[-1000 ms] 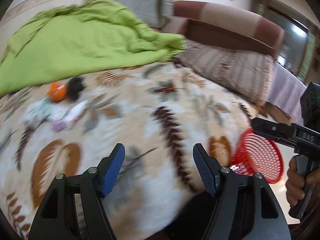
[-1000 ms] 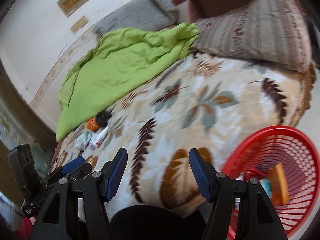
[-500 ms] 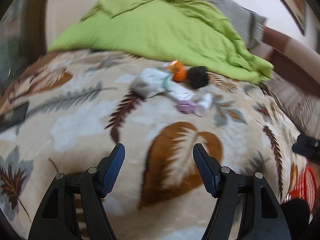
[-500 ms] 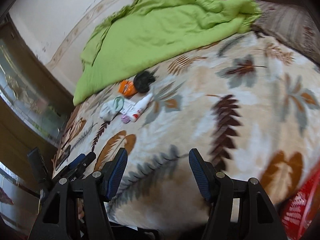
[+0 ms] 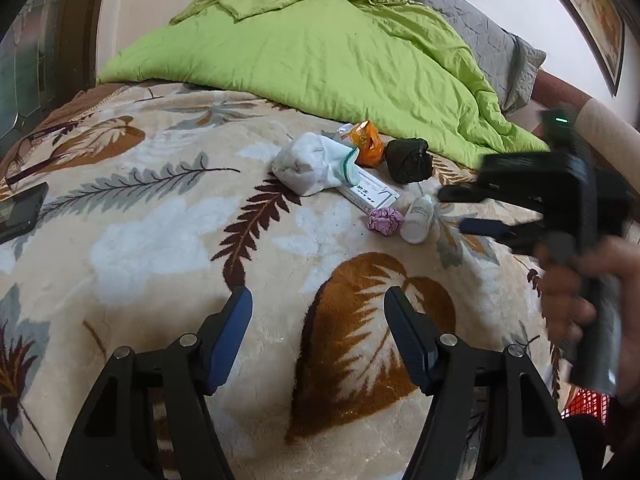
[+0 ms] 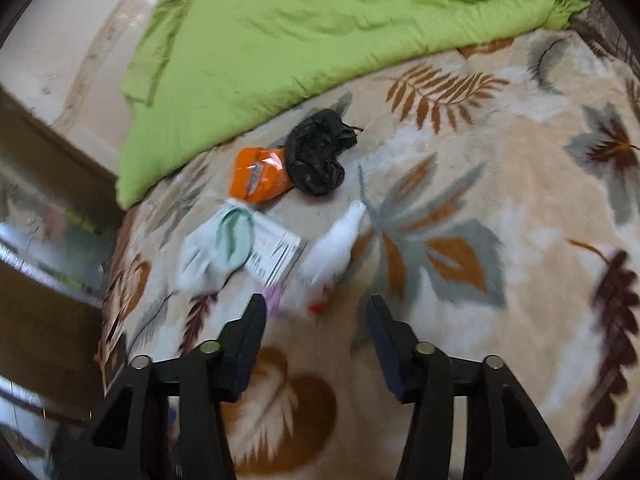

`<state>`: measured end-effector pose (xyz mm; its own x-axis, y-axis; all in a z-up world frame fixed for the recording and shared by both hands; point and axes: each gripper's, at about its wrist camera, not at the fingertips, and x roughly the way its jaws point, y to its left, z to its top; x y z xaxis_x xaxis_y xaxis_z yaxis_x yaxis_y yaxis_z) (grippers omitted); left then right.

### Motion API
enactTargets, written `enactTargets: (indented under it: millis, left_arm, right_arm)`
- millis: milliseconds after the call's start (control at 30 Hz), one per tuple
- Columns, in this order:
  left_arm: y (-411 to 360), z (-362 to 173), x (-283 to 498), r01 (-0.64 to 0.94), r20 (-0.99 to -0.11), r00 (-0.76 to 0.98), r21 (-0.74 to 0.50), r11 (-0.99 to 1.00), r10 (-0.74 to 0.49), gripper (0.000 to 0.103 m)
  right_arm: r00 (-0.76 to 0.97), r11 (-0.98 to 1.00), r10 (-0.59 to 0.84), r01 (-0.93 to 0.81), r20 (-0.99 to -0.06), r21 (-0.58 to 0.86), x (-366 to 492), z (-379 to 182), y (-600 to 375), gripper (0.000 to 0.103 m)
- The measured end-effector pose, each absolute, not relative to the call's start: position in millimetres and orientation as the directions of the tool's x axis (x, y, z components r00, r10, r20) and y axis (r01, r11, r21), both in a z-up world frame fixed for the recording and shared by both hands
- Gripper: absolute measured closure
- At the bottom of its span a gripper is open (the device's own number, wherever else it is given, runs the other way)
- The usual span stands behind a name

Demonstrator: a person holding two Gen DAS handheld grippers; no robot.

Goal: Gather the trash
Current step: 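Grasp the purple crumpled paper with the left tool while the right tool grasps the white bottle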

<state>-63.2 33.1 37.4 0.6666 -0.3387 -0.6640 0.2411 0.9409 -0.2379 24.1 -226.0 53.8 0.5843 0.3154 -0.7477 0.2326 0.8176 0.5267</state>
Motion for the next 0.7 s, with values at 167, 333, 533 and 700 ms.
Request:
enactTargets:
  millis: [167, 333, 533, 700]
  left_arm:
    - [34.2, 35.5, -59.3, 0.24, -0.666, 0.658, -0.257, 0.936, -0.352, 0.036]
    - [30.2, 34.3, -56.4, 0.253, -0.67, 0.645, -0.267, 0.93, -0.368, 0.036]
    - [20.1, 36.3, -45.3, 0.281, -0.673, 0.627, -0.273, 0.92, -0.391, 0.036]
    - [-6.3, 40.0, -17.6, 0.318, -0.685, 0.601, -0.268, 0.909, -0.412, 0.036]
  right_arm:
    - [0.548, 0.832, 0.264, 0.287, -0.794, 0.474, 68.2, 34.9, -220.1, 0.053]
    - [0.535, 0.828, 0.279, 0.286, -0.797, 0.482, 74.8, 19.7, -219.5, 0.055]
    - [0.563, 0.804, 0.377, 0.195, -0.735, 0.562, 39.1, 25.4, -228.8, 0.069]
    - [0.666, 0.824, 0.307, 0.172, -0.68, 0.541, -23.2, 39.1, -241.4, 0.071]
